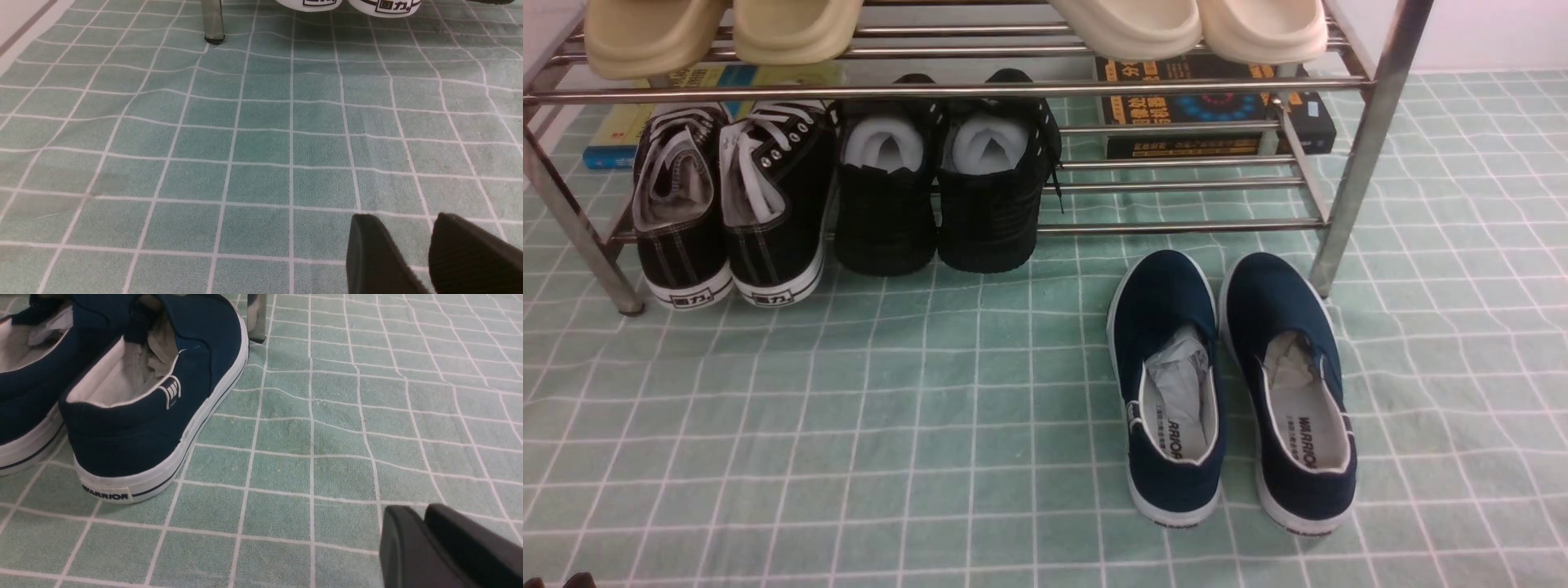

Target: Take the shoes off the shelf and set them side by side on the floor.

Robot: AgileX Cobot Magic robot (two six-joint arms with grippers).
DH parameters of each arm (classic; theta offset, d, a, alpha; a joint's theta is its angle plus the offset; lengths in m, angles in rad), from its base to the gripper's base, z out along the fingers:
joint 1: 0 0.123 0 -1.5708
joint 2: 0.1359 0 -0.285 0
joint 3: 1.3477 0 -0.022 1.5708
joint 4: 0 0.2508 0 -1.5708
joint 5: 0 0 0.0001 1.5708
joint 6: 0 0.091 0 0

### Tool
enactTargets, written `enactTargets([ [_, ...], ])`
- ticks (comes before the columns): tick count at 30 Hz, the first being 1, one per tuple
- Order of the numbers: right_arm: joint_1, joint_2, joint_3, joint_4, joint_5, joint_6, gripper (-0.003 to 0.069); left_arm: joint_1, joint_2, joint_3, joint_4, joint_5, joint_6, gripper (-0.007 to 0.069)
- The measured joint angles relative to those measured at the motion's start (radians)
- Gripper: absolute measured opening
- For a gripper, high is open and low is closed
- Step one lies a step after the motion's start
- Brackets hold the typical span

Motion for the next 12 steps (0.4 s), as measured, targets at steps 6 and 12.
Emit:
enactTargets([
  [6, 0.0, 0.0, 0.0, 0.0, 0.0, 0.0, 0.01, 0.0, 0.0, 0.0, 0.0, 0.0, 0.0, 0.0242],
  [12, 0.0, 0.0, 0.0, 0.0, 0.0, 0.0, 0.0108, 0.0, 0.0, 0.0, 0.0, 0.0, 0.0, 0.0242],
])
